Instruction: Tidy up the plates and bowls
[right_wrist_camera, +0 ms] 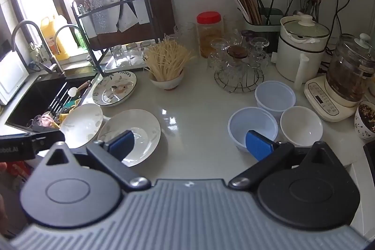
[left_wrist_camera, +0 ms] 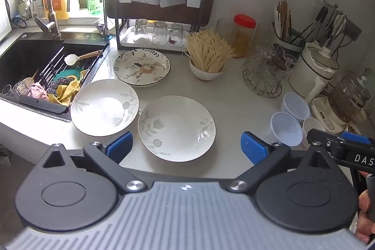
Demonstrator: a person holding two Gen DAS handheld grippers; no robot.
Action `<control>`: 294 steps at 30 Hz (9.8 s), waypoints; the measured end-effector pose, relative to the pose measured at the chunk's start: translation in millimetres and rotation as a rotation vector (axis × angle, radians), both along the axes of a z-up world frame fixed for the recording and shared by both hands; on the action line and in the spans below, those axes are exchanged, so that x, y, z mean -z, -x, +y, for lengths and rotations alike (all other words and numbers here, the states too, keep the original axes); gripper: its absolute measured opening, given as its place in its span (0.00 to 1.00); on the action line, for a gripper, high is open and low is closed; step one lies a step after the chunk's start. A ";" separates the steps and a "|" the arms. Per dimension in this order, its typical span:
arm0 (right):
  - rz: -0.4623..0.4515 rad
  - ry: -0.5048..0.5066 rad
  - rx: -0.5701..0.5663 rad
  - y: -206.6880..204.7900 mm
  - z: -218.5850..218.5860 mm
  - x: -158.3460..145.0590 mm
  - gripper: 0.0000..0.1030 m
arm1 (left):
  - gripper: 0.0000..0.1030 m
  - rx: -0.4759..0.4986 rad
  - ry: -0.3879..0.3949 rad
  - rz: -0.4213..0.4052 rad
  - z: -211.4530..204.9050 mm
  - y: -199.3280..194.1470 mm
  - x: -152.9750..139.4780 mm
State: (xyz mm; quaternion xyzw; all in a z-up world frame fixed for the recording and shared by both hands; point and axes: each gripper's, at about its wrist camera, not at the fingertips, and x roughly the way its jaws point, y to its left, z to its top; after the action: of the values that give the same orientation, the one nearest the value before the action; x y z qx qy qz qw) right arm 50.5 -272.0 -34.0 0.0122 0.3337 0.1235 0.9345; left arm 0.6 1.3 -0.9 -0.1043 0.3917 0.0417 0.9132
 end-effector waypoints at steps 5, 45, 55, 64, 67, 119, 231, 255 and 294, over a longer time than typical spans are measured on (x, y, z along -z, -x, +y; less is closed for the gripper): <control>0.003 -0.006 0.005 0.8 -2.1 -0.4 1.00 | 0.97 -0.012 -0.015 -0.001 -1.0 2.6 -3.7; 0.007 -0.031 0.041 4.2 1.5 1.8 1.00 | 0.97 0.032 -0.053 0.003 -9.1 -2.9 -0.6; 0.026 -0.021 0.036 1.8 4.5 5.9 1.00 | 0.97 0.031 -0.044 0.021 -6.3 -5.6 1.3; 0.028 -0.023 0.041 1.3 6.5 6.5 1.00 | 0.97 0.035 -0.045 0.022 -5.0 -8.8 2.9; 0.031 -0.024 0.044 1.0 6.1 6.6 1.00 | 0.98 0.037 -0.045 0.024 -5.2 -8.9 3.5; -0.048 -0.037 0.138 -0.9 64.1 13.0 1.00 | 0.97 0.076 -0.045 0.002 101.5 -19.3 12.4; 0.450 0.075 -0.287 -218.8 326.7 170.9 0.26 | 0.13 -0.200 0.371 0.397 341.5 -171.0 210.3; 0.335 -0.060 -0.260 -199.3 293.3 123.5 0.26 | 0.12 -0.128 0.322 0.272 318.4 -166.0 149.9; 0.148 -0.138 0.277 -134.3 146.5 106.5 0.26 | 0.11 0.459 0.208 0.244 165.4 -246.4 134.7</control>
State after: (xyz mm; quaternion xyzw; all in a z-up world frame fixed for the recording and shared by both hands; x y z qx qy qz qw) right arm 184.8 -125.6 -140.6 0.1310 0.3874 0.0149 0.9124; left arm 247.0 166.7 -135.7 -0.1002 0.5145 -0.1942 0.8292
